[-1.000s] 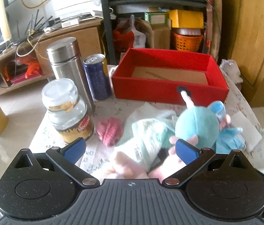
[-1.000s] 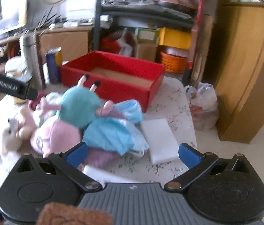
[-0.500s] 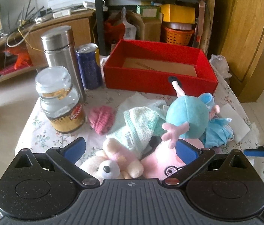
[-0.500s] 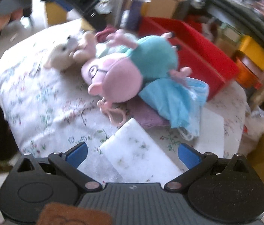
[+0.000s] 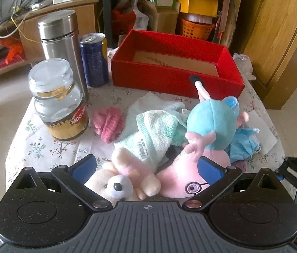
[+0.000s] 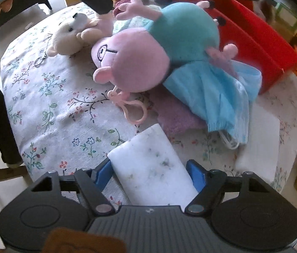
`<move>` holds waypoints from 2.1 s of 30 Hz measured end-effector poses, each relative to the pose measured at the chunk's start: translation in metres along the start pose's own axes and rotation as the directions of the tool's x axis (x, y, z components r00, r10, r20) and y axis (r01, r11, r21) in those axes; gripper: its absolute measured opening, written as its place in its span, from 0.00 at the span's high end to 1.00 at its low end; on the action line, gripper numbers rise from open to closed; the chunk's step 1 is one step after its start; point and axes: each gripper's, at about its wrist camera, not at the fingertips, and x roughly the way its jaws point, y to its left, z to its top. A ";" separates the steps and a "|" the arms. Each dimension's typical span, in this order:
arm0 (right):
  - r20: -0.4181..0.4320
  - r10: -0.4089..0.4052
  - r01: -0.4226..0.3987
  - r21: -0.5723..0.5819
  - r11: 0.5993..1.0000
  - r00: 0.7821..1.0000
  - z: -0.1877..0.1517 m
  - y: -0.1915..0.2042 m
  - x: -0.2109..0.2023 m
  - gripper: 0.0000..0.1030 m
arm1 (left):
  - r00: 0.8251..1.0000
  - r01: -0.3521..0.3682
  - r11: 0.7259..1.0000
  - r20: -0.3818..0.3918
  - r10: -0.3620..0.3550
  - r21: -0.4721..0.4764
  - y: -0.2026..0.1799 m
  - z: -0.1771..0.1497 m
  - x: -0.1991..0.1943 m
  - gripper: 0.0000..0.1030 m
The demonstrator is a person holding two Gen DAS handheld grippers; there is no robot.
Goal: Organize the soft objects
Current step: 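Grasp the white plush bear with the left tool while the right tool grasps a white speckled sponge, then carry the bear with the left tool over the red box while the right tool carries the sponge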
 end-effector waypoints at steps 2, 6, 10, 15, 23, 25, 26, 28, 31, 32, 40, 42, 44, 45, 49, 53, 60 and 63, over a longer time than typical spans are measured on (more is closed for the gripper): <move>-0.001 0.026 -0.026 0.067 0.997 1.000 -0.001 -0.001 -0.003 0.57 | 1.000 0.005 1.000 0.003 -0.005 -0.018 0.008 0.002 -0.002 0.05; 0.037 0.116 -0.122 0.243 0.962 0.993 -0.007 -0.011 -0.012 0.57 | 0.999 0.024 0.999 -0.021 -0.024 -0.031 0.019 0.002 -0.002 0.05; 0.156 0.198 -0.247 0.427 0.870 0.968 -0.011 -0.031 -0.021 0.57 | 0.999 0.029 0.997 -0.033 -0.027 0.066 0.013 -0.004 -0.002 0.05; 0.217 0.185 -0.266 0.447 0.854 0.959 -0.009 -0.032 -0.026 0.57 | 0.996 -0.039 0.988 -0.077 0.051 0.150 0.009 -0.016 0.019 0.06; 0.222 0.203 -0.284 0.445 0.849 0.954 -0.006 -0.034 -0.024 0.56 | 0.981 -0.090 0.972 -0.147 0.123 0.216 0.011 -0.031 0.049 0.21; 0.222 0.206 -0.287 0.447 0.847 0.953 -0.008 -0.038 -0.026 0.56 | 0.977 -0.120 0.965 -0.143 0.156 0.232 0.010 -0.034 0.054 0.27; 0.223 0.206 -0.288 0.448 0.846 0.953 -0.008 -0.038 -0.026 0.56 | 0.976 -0.132 0.963 -0.141 0.168 0.235 0.011 -0.035 0.054 0.30; 0.223 0.211 -0.293 0.448 0.845 0.952 -0.007 -0.038 -0.024 0.56 | 0.976 -0.127 0.969 -0.147 0.160 0.214 0.013 -0.034 0.053 0.31; 0.221 0.215 -0.295 0.451 0.842 0.951 -0.006 -0.039 -0.022 0.56 | 0.977 -0.114 0.978 -0.157 0.143 0.175 0.017 -0.032 0.049 0.34; 0.220 0.215 -0.295 0.452 0.842 0.951 -0.006 -0.039 -0.022 0.56 | 0.976 -0.115 0.979 -0.165 0.144 0.170 0.017 -0.032 0.048 0.35; 0.244 0.210 -0.302 0.447 0.842 0.947 -0.004 -0.037 -0.029 0.56 | 0.973 -0.102 0.991 -0.197 0.119 0.090 0.020 -0.028 0.038 0.39; 0.253 0.203 -0.300 0.443 0.845 0.946 -0.004 -0.036 -0.032 0.56 | 0.975 -0.103 0.991 -0.187 0.117 0.083 0.021 -0.027 0.034 0.39; 0.264 0.194 -0.298 0.443 0.846 0.945 -0.004 -0.035 -0.036 0.56 | 0.978 -0.096 0.993 -0.179 0.108 0.074 0.023 -0.027 0.031 0.39; 0.271 0.191 -0.299 0.446 0.844 0.943 -0.004 -0.035 -0.038 0.56 | 0.980 -0.087 0.994 -0.173 0.097 0.064 0.023 -0.027 0.027 0.39; 0.311 0.176 -0.311 0.462 0.831 0.934 -0.004 -0.039 -0.047 0.56 | 0.991 -0.051 0.998 -0.119 0.054 0.035 0.020 -0.021 0.011 0.39; 0.371 0.145 -0.320 0.472 0.821 0.917 0.000 -0.043 -0.060 0.56 | 0.999 0.004 1.000 -0.032 -0.004 0.005 0.013 -0.009 -0.010 0.39; 0.474 0.041 -0.319 0.522 0.791 0.879 0.006 -0.060 -0.088 0.56 | 0.997 0.057 0.998 0.059 -0.055 -0.033 0.001 0.012 -0.026 0.39; 0.507 -0.013 -0.307 0.543 0.781 0.862 0.009 -0.069 -0.099 0.56 | 0.994 0.068 0.997 0.083 -0.064 -0.042 -0.001 0.021 -0.028 0.39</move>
